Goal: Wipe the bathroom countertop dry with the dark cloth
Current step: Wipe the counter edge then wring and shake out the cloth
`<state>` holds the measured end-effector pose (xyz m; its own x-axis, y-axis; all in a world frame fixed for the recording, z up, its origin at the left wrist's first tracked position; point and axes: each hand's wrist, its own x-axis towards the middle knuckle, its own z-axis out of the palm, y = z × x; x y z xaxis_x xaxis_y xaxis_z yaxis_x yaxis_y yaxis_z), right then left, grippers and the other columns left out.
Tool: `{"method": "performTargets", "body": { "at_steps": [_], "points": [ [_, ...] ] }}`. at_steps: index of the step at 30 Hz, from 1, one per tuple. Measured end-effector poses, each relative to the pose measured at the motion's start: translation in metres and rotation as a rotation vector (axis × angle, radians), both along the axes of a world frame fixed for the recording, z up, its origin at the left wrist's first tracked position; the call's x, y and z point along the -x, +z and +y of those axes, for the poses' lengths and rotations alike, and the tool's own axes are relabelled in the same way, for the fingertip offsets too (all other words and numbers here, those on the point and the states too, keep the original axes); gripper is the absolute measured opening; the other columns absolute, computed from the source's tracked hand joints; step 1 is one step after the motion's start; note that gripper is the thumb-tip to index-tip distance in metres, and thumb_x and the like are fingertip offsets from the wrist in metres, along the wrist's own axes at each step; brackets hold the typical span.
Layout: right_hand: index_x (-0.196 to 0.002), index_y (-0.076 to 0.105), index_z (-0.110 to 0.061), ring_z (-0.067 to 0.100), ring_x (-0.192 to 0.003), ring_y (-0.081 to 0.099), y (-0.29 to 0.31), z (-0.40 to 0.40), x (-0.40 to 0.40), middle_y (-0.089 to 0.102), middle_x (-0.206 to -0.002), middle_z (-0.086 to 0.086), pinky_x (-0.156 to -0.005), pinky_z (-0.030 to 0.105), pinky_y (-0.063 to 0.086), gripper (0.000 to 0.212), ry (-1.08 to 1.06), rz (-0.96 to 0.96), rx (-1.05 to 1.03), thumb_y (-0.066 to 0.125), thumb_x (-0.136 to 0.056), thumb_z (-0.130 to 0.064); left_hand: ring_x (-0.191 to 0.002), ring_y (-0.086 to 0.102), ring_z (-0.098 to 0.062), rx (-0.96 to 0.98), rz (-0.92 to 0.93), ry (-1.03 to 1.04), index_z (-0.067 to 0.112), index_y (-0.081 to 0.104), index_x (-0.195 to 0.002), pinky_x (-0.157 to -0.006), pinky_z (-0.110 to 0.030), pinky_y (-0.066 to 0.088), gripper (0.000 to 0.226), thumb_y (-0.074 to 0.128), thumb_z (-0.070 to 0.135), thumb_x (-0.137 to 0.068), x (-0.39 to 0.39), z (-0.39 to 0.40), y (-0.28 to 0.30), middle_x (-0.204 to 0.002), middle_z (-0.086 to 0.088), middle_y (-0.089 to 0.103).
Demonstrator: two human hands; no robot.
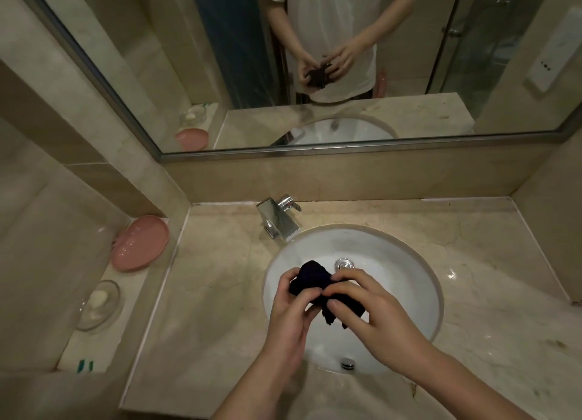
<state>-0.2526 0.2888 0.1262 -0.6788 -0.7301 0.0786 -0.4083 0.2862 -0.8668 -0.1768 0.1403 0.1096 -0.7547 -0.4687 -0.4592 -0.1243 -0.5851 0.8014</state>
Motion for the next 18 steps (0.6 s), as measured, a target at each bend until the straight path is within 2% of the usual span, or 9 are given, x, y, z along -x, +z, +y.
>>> {"method": "performTargets", "body": {
  "at_steps": [4, 7, 10, 11, 13, 15, 18],
  "points": [
    [-0.104, 0.071, -0.030, 0.004, -0.121, 0.050, -0.010, 0.008, -0.004, 0.052, -0.125, -0.015, -0.097, 0.015, 0.040, 0.016, 0.160, 0.301, 0.061, 0.056, -0.101, -0.031, -0.098, 0.071, -0.024, 0.086, 0.025, 0.094, 0.020, 0.060, -0.127, -0.084, -0.034, 0.056, 0.039, 0.069, 0.011, -0.091, -0.006, 0.006, 0.012, -0.106, -0.009, 0.074],
    [-0.112, 0.071, -0.026, 0.012, -0.121, 0.052, -0.012, 0.012, -0.007, 0.057, -0.124, -0.008, -0.098, 0.027, 0.044, 0.017, 0.258, 0.393, 0.109, 0.057, -0.102, -0.025, -0.108, 0.069, -0.024, 0.234, -0.010, 0.106, 0.030, 0.066, -0.124, -0.090, -0.034, 0.053, 0.040, 0.073, 0.024, -0.085, -0.014, 0.009, 0.018, -0.115, -0.008, 0.073],
    [-0.117, 0.069, -0.027, 0.017, -0.132, 0.048, -0.013, 0.014, -0.011, 0.055, -0.134, -0.005, -0.105, 0.032, 0.042, 0.022, 0.269, 0.529, 0.096, 0.052, -0.103, -0.029, -0.114, 0.066, -0.026, 0.282, -0.011, 0.114, 0.023, 0.069, -0.120, -0.096, -0.037, 0.052, 0.034, 0.071, 0.025, -0.086, -0.023, 0.012, 0.026, -0.120, -0.010, 0.071],
    [-0.121, 0.067, -0.028, 0.017, -0.137, 0.044, -0.014, 0.014, -0.014, 0.052, -0.140, -0.005, -0.108, 0.029, 0.040, 0.024, 0.259, 0.502, 0.103, 0.051, -0.103, -0.031, -0.113, 0.066, -0.025, 0.286, -0.013, 0.113, 0.020, 0.068, -0.120, -0.094, -0.035, 0.053, 0.033, 0.072, 0.025, -0.087, -0.026, 0.012, 0.028, -0.120, -0.011, 0.071],
    [-0.131, 0.058, -0.034, 0.014, -0.140, 0.041, -0.009, 0.012, -0.023, 0.043, -0.148, -0.013, -0.110, 0.021, 0.037, 0.030, 0.205, 0.240, 0.147, 0.052, -0.102, -0.036, -0.109, 0.067, -0.021, 0.298, -0.023, 0.089, 0.015, 0.067, -0.120, -0.085, -0.028, 0.055, 0.032, 0.073, 0.024, -0.089, -0.031, 0.011, 0.033, -0.118, -0.012, 0.071],
    [-0.138, 0.045, -0.039, 0.011, -0.137, 0.045, -0.005, 0.006, -0.031, 0.040, -0.147, -0.018, -0.105, 0.018, 0.041, 0.042, 0.127, -0.071, 0.205, 0.059, -0.099, -0.038, -0.104, 0.067, -0.018, 0.348, -0.020, 0.028, 0.014, 0.067, -0.118, -0.082, -0.024, 0.054, 0.030, 0.071, 0.024, -0.090, -0.037, 0.009, 0.037, -0.115, -0.010, 0.071],
    [-0.138, 0.045, -0.040, 0.006, -0.122, 0.055, 0.000, -0.007, -0.034, 0.047, -0.137, -0.021, -0.093, 0.019, 0.050, 0.055, 0.046, -0.311, 0.185, 0.072, -0.091, -0.028, -0.099, 0.068, -0.015, 0.416, 0.001, -0.038, 0.014, 0.068, -0.113, -0.080, -0.022, 0.053, 0.022, 0.066, 0.018, -0.091, -0.049, 0.006, 0.040, -0.108, -0.005, 0.072]
  ]
}}
